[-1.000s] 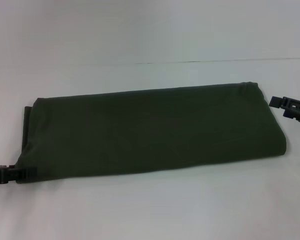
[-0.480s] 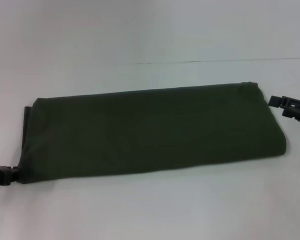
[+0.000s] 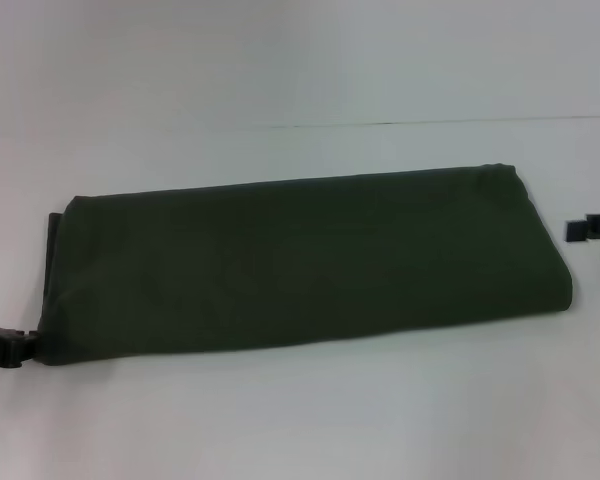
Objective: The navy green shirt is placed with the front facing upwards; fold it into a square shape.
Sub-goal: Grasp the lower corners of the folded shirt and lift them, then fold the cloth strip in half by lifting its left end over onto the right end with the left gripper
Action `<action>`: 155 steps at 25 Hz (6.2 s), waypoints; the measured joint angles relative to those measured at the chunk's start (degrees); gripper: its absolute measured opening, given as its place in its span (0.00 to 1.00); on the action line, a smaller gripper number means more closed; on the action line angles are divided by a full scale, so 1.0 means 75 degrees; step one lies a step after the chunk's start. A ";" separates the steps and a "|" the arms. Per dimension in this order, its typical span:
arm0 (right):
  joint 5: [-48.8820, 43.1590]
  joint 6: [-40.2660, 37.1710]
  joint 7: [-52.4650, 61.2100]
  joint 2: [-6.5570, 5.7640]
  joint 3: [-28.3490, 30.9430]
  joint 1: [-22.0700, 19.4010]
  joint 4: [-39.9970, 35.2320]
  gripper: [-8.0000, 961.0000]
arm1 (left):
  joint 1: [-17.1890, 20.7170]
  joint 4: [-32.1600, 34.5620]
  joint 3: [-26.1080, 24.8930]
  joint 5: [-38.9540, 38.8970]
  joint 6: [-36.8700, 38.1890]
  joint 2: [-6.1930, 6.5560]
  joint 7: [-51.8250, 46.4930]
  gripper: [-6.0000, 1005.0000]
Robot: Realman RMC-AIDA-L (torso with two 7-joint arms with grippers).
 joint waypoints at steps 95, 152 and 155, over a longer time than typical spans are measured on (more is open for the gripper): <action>-0.4150 -0.2370 -0.0858 0.0527 -0.0944 0.1262 0.0002 0.08 | -0.0790 0.0565 -0.1110 0.2197 0.3055 0.0731 -0.1333 0.04; 0.1041 -0.0431 -0.9568 0.1797 0.1150 0.0696 0.1722 0.97 | -0.1404 -0.1784 -0.0964 0.0706 0.1559 0.1010 -0.3107 0.90; 0.1044 -0.0416 -0.9545 0.1798 0.1161 0.0674 0.1727 0.97 | -0.1391 -0.1818 -0.0871 0.0707 0.1482 0.0996 -0.3110 0.90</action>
